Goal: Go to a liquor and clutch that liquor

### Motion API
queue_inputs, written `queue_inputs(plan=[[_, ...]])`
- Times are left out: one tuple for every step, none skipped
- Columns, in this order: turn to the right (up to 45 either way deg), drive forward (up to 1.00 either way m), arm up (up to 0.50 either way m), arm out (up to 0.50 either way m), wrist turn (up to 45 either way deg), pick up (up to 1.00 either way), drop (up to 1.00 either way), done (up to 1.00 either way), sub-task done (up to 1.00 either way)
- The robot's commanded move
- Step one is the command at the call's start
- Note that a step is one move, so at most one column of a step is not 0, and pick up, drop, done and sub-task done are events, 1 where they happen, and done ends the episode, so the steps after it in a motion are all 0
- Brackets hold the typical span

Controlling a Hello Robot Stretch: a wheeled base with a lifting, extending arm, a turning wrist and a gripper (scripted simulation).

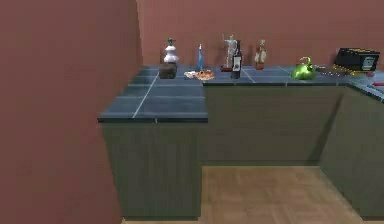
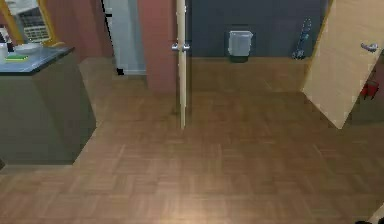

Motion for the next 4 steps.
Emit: queue_inputs(plan=[[45.0,0.00,0.00,0.00,0.0,0.00,0.00,0.00,0.00],[9.0,0.00,0.00,0.00,0.0,0.00,0.00,0.00,0.00],[0.0,0.10,0.00,0.00,0.0,0.00,0.00,0.00,0.00],[-24.0,0.00,0.00,0.00,0.0,0.00,0.00,0.00,0.00]])
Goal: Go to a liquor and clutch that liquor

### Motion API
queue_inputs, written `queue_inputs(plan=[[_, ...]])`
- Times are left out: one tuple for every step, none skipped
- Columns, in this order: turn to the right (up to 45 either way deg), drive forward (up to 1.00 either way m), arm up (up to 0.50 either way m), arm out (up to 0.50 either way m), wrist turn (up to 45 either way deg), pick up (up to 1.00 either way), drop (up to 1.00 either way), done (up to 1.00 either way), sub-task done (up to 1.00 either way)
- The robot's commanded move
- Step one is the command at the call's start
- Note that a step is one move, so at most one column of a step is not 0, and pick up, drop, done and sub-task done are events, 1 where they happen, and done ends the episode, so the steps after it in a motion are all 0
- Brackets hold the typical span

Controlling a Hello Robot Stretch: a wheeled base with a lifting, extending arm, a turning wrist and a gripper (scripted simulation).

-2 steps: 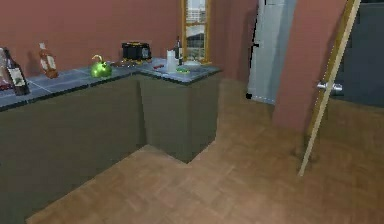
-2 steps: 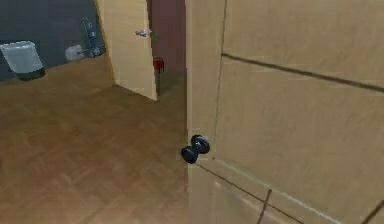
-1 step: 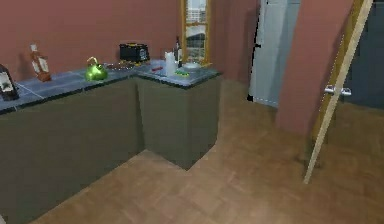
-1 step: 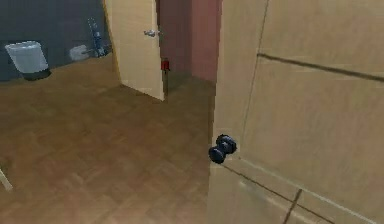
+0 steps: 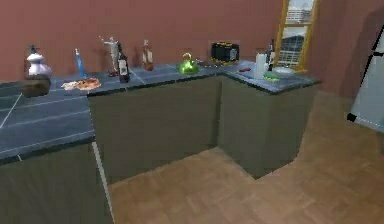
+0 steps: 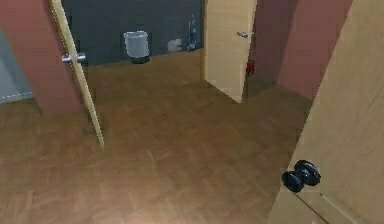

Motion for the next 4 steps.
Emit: queue_inputs(plan=[[0.0,1.00,0.00,0.00,0.0,0.00,0.00,0.00,0.00],[-12.0,0.00,0.00,0.00,0.0,0.00,0.00,0.00,0.00],[0.0,0.10,0.00,0.00,0.0,0.00,0.00,0.00,0.00],[-45.0,0.00,0.00,0.00,0.0,0.00,0.00,0.00,0.00]])
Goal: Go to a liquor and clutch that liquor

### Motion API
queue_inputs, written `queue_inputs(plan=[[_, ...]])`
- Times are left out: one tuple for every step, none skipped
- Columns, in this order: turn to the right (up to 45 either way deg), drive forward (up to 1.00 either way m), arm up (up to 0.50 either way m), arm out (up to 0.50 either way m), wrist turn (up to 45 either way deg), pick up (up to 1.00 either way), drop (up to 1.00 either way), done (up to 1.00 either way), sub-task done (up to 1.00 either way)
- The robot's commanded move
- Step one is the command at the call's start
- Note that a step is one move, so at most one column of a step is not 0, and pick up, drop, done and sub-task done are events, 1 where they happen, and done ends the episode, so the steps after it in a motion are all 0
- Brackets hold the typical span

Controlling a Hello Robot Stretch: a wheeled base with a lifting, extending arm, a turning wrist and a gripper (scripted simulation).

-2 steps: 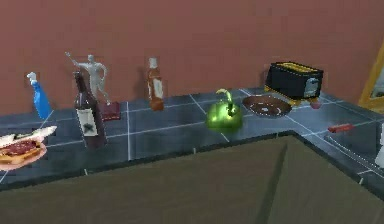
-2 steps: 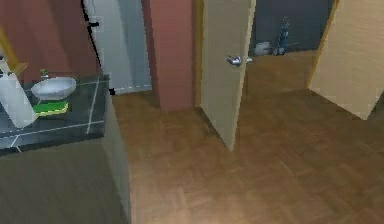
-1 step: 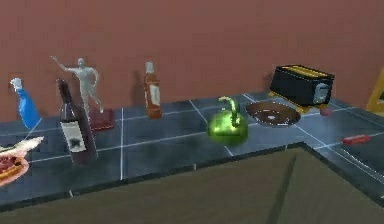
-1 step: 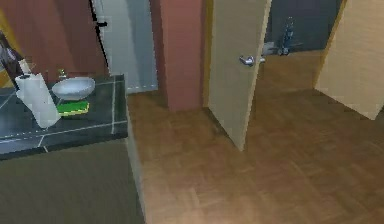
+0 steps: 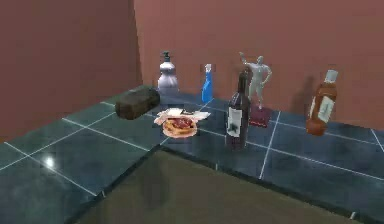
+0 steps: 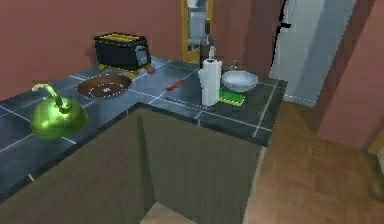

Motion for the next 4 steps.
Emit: queue_inputs(plan=[[-45.0,0.00,0.00,0.00,0.0,0.00,0.00,0.00,0.00],[-9.0,0.00,0.00,0.00,0.0,0.00,0.00,0.00,0.00],[45.0,0.00,0.00,0.00,0.0,0.00,0.00,0.00,0.00],[45.0,0.00,0.00,0.00,0.0,0.00,0.00,0.00,0.00]])
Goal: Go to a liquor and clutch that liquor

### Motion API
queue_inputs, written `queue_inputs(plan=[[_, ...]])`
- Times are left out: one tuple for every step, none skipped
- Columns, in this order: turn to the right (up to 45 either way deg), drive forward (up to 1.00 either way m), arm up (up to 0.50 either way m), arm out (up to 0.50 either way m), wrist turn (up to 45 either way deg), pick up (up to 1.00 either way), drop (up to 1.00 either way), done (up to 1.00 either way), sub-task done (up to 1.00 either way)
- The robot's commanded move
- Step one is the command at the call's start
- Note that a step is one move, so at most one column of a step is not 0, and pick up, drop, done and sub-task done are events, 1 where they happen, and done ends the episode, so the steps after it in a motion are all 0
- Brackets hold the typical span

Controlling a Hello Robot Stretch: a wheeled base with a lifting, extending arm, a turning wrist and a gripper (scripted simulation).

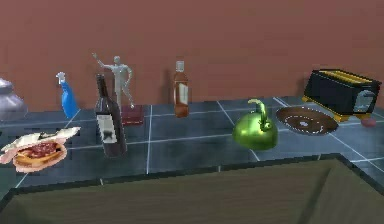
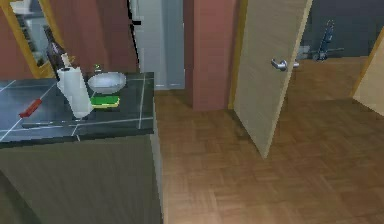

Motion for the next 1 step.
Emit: queue_inputs(plan=[[9.0,0.00,0.00,0.00,0.0,0.00,0.00,0.00,0.00]])
